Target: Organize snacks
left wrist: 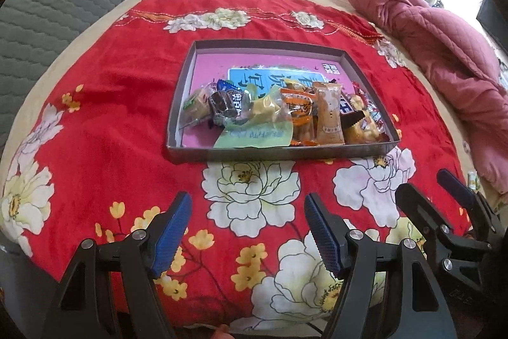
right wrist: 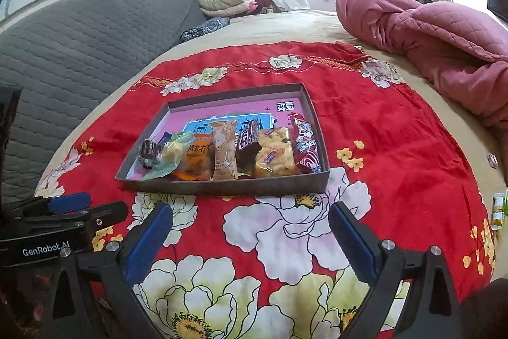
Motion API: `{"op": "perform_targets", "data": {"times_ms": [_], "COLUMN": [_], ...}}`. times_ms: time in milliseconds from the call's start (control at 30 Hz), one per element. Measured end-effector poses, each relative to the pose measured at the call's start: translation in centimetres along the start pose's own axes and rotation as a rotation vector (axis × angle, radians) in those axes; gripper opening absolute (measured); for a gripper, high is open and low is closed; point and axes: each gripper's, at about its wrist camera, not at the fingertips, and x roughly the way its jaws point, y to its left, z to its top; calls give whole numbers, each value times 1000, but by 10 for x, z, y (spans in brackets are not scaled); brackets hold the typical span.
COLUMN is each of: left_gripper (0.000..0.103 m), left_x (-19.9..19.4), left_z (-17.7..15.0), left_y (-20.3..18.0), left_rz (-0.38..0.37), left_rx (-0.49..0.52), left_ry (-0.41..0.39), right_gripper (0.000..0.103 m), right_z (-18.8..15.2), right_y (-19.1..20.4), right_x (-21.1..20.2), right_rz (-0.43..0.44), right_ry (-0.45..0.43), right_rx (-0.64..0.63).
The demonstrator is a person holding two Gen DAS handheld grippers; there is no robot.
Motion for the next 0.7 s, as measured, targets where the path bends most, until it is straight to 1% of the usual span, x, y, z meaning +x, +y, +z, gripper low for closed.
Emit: {"op": "perform_targets", "data": {"times_ms": [700], "left_gripper": [74], "left_x": [2], "left_z": [0], "left_y": [3], "left_rz": [20], "left_rx": [-11], "left_ry": [11], "right_gripper": [99], "right_z": [-2], "right_y": [-1], "right_x": [5], "right_rz": [4], "right_ry": [14], "right_rx": [10]}}
